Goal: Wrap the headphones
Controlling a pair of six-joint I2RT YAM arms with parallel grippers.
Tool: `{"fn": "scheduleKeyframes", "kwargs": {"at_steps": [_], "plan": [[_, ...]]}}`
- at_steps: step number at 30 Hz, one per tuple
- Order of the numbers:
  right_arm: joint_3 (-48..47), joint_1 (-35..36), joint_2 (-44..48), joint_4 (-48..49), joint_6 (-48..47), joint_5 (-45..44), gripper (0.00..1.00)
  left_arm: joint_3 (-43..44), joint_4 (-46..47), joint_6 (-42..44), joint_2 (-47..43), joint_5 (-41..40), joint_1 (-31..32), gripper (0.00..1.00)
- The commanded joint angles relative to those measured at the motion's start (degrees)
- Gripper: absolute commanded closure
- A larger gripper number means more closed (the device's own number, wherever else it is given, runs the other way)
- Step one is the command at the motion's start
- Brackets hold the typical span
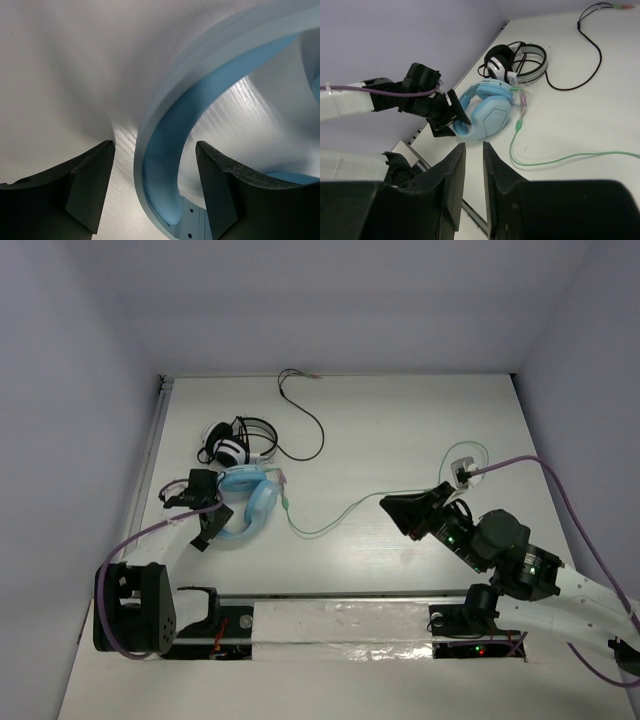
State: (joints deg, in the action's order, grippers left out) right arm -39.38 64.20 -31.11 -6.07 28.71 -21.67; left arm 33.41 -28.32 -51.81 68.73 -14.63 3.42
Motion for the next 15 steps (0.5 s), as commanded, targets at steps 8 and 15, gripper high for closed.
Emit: {"fn": "scheduleKeyframes", "kwargs": {"at_steps": [8, 15], "plan": [[0.0, 0.1, -0.8, 2.7, -1.2, 1.0, 0.74, -4.6, 8.5, -2.2, -1.4, -2.5, -1.4, 0.41], [0.0, 0.1, -0.5, 3.3, -1.3, 0.8, 0.75, -5.4, 13.1, 0.9, -1.0, -1.7, -1.4, 0.66]]}}
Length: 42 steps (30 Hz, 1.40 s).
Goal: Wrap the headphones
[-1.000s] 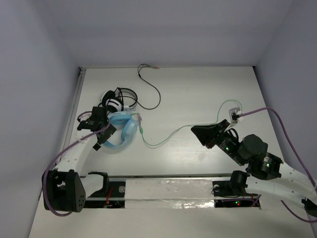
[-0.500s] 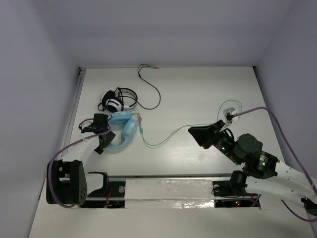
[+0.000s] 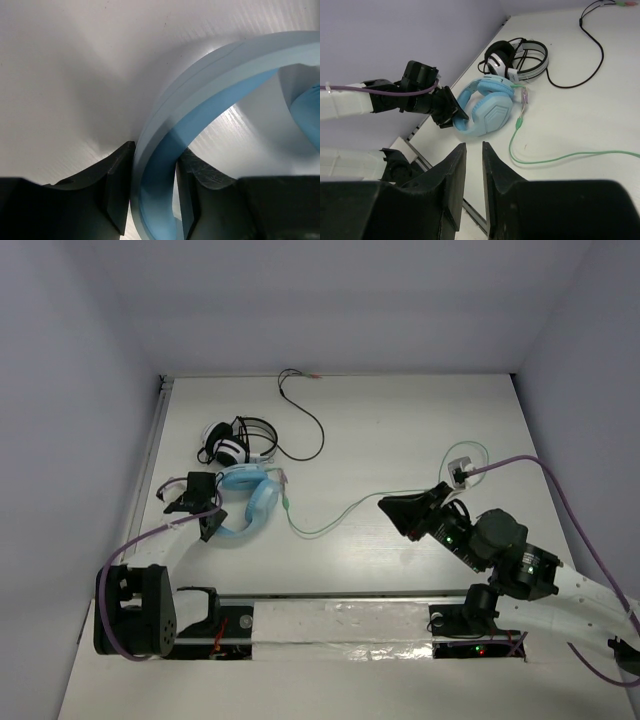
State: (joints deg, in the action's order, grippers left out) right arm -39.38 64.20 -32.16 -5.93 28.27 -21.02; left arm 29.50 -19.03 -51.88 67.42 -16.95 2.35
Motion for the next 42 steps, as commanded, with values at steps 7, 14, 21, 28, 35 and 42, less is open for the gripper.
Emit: {"fn": "scheduleKeyframes", "kwargs": {"at_steps": [7, 14, 21, 28, 35, 42], "plan": [[0.4, 0.1, 1.4, 2.6, -0.4, -0.6, 0.75, -3.0, 7.6, 4.0, 0.9, 2.3, -0.3, 1.0], [-0.9, 0.1, 1.4, 1.5, -0.1, -0.2, 0.81, -0.3, 4.5, 7.8, -8.9, 12.2, 2.4, 1.0], [-3.2, 0.1, -0.5, -1.0, -0.1, 1.2, 1.0, 15.2, -13.5, 13.4, -23.1, 21.3, 8.4, 1.0], [-3.1, 0.1, -0.8, 0.3, -2.5, 4.0, 0.96, 33.3, -15.0, 21.2, -20.1, 25.2, 10.2, 1.0], [-3.5, 0.1, -4.3, 3.0, -10.1, 2.8, 0.37, 44.7, -6.2, 23.2, -11.4, 35.0, 10.7, 1.0], [-0.3, -2.6, -8.6, 9.7, -15.7, 4.4, 0.05, 56.4, -9.5, 27.7, -4.1, 40.7, 10.7, 1.0]]}}
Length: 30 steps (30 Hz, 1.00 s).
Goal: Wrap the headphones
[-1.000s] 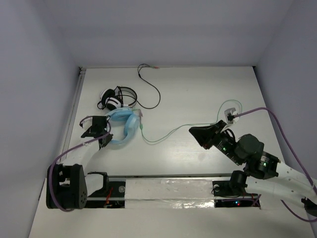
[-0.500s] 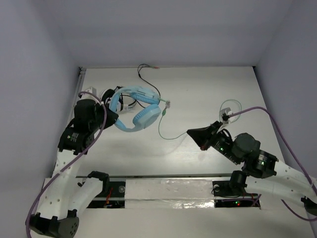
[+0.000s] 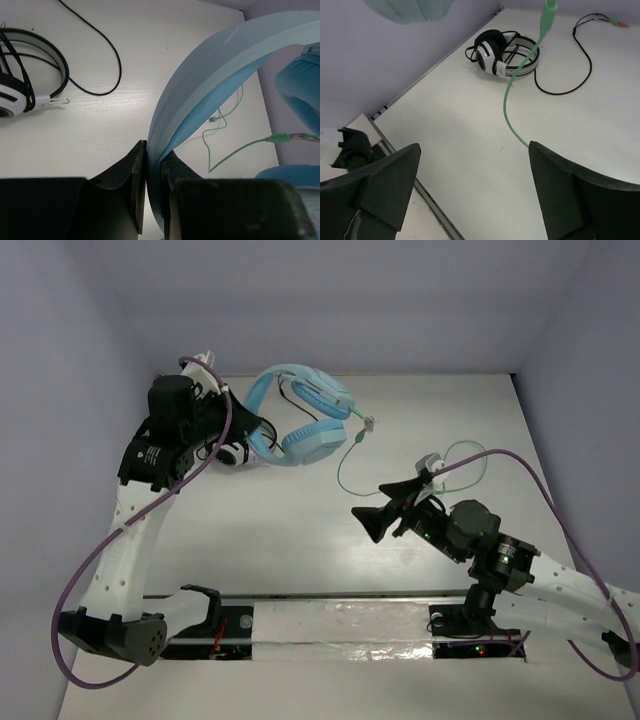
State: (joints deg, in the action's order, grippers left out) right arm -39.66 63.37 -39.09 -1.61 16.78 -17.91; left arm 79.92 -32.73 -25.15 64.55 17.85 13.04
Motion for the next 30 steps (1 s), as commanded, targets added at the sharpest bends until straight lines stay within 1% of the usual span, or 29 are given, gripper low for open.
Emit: {"fn": "scheduleKeyframes", "kwargs": {"at_steps": [1, 2, 3, 4, 7, 8, 9, 10, 11, 13, 15, 18, 20, 22, 25, 28, 30], "plan": [[-0.4, -2.5, -2.8, 5.4, -4.4, 2.7, 0.05, 6.4, 4.2, 1.1, -1.3, 6.1, 0.1, 1.0], [-0.4, -3.3, -5.3, 5.7, -4.2, 4.1, 0.05, 6.5, 4.6, 1.1, -1.2, 6.6, 0.1, 1.0], [-0.3, -4.6, -6.4, 6.7, -3.9, 3.5, 0.05, 6.4, 4.9, 1.1, -1.3, 7.2, 0.1, 1.0], [0.1, -4.6, -7.4, 7.4, -3.5, 2.5, 0.06, 6.2, 5.0, 1.2, -1.4, 7.4, 0.1, 1.0], [0.8, -7.0, -9.6, 9.8, -2.8, 4.2, 0.08, 4.8, 5.7, 1.7, -1.8, 8.1, 0.1, 1.0], [1.2, -7.0, -9.9, 9.9, -3.1, 3.1, 0.07, 4.8, 5.8, 1.9, -1.6, 8.4, 0.1, 1.0], [1.4, -8.1, -10.8, 9.8, -3.6, 3.0, 0.07, 5.0, 5.9, 2.0, -1.5, 9.1, 0.1, 1.0], [1.6, -10.5, -11.6, 9.7, -3.9, 4.7, 0.07, 5.2, 6.1, 1.9, -1.5, 9.7, 0.1, 1.0], [1.1, -11.4, -12.4, 9.3, -4.2, 5.6, 0.07, 5.7, 6.3, 1.7, -1.5, 10.0, 0.1, 1.0], [0.4, -12.0, -15.2, 9.3, -4.3, 5.6, 0.06, 6.9, 6.1, 1.1, -1.3, 10.6, 0.1, 1.0], [0.6, -13.7, -16.7, 12.0, -4.4, 6.5, 0.07, 9.3, 5.8, 0.7, -0.8, 10.8, 0.1, 1.0], [1.9, -18.4, -19.7, 16.4, -2.9, 12.7, 0.14, 13.7, 6.4, -0.8, 0.9, 12.1, 0.1, 1.0], [3.1, -19.8, -22.4, 18.4, -2.4, 15.2, 0.14, 16.1, 7.1, -2.2, 1.7, 12.6, 0.1, 1.0], [3.3, -20.4, -24.0, 21.2, -2.7, 14.0, 0.17, 17.5, 7.9, -3.0, 2.9, 14.1, 0.1, 1.0], [2.3, -23.2, -27.2, 23.2, -4.0, 13.3, 0.19, 20.0, 7.5, -3.5, 3.9, 14.8, 0.1, 1.0], [0.6, -25.6, -29.1, 23.7, -5.0, 15.7, 0.24, 22.0, 6.8, -3.4, 4.2, 14.0, 0.1, 1.0], [0.9, -26.9, -29.9, 24.8, -4.3, 19.4, 0.24, 24.1, 6.7, -3.8, 4.9, 13.9, 0.1, 1.0]]}}
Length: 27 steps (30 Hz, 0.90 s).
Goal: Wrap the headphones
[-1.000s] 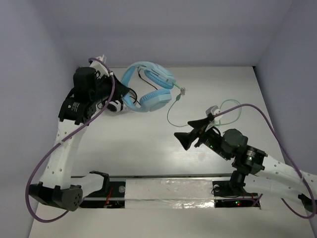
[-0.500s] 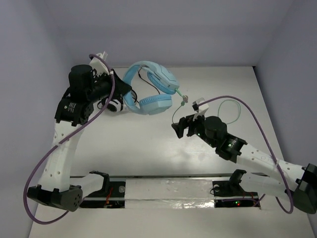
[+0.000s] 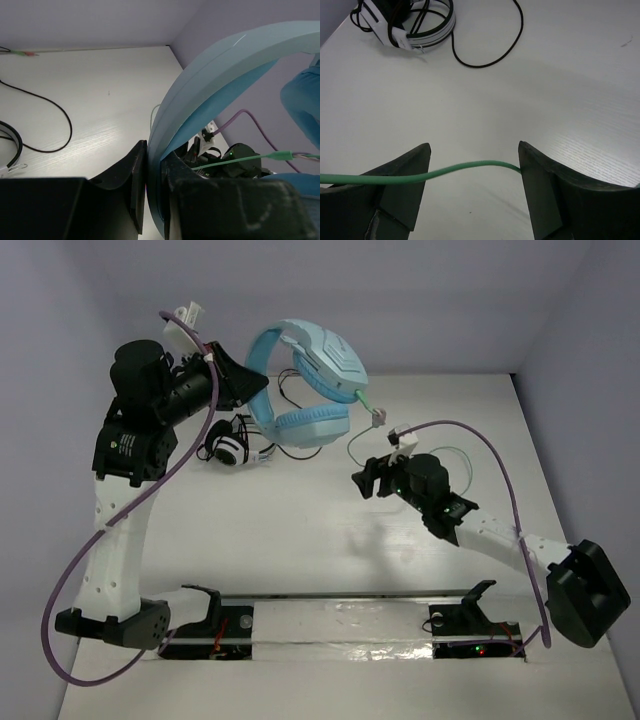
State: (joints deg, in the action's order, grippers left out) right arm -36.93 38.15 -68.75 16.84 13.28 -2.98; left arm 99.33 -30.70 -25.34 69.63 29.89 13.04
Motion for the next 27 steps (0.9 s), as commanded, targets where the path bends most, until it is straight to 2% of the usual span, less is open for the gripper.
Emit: {"fn": "scheduleKeyframes", "kwargs": {"at_steps": [1, 5, 9, 12, 16, 21, 26, 27], "plan": [[-1.6, -2.2, -1.1, 6.8, -0.6, 5.3, 0.23, 5.8, 4.5, -3.8, 0.2, 2.1, 0.1, 1.0], [0.5, -2.8, -3.3, 10.4, 0.7, 6.6, 0.19, 11.4, 6.1, -6.9, 3.0, 5.0, 0.1, 1.0], [1.9, -4.0, -5.0, 13.7, 2.8, 8.4, 0.19, 15.9, 5.6, -8.0, 5.5, 5.9, 0.1, 1.0], [2.7, -4.5, -6.9, 14.5, 3.9, 6.8, 0.22, 16.9, 5.7, -8.5, 6.0, 6.4, 0.1, 1.0], [2.2, -4.5, -7.9, 14.3, 5.1, 4.6, 0.33, 16.7, 5.7, -8.6, 5.7, 6.0, 0.1, 1.0], [3.9, -4.5, -7.7, 15.2, 8.2, 6.5, 0.32, 19.0, 5.4, -8.8, 6.9, 6.2, -0.6, 1.0], [4.7, -4.5, -7.5, 16.3, 10.8, 7.2, 0.49, 19.1, 6.3, -9.5, 7.7, 6.3, -1.1, 1.0], [5.5, -4.5, -7.5, 17.0, 11.5, 7.8, 0.56, 19.0, 6.3, -9.5, 7.9, 6.3, -1.1, 1.0]]}}
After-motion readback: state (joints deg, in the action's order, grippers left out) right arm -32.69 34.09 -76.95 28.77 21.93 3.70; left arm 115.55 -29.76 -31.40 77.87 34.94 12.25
